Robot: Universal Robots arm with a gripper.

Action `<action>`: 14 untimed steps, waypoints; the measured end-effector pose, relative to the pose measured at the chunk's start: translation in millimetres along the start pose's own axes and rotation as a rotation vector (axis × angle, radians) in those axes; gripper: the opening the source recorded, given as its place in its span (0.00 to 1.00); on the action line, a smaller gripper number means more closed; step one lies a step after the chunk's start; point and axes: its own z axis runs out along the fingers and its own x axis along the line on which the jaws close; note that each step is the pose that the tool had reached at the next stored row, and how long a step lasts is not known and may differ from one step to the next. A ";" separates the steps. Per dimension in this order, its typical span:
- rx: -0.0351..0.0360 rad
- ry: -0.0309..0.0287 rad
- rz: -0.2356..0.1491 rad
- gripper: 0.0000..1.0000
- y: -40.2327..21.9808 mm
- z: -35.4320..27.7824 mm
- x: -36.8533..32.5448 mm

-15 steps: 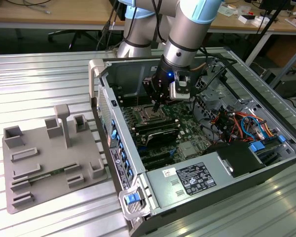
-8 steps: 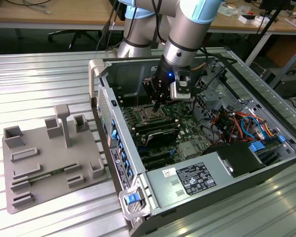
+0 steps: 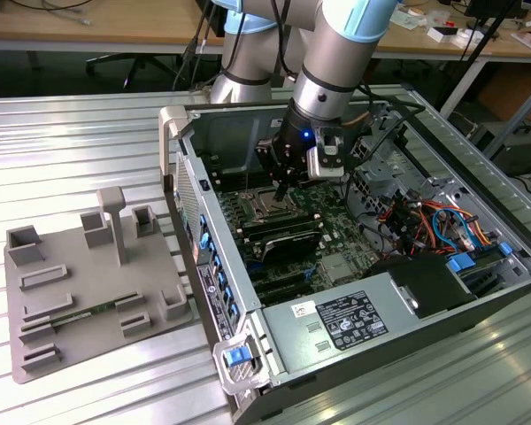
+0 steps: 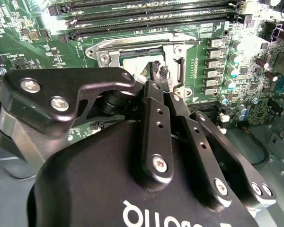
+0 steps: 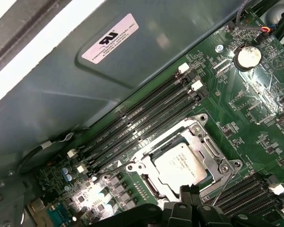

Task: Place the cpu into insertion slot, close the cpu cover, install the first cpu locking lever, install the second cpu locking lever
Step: 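Install the first cpu locking lever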

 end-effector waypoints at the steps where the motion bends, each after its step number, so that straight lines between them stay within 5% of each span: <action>1: 0.0003 -0.0002 -0.005 0.11 0.0 0.0 0.0; 14: 0.0022 -0.0025 -0.047 0.11 0.0 0.0 0.0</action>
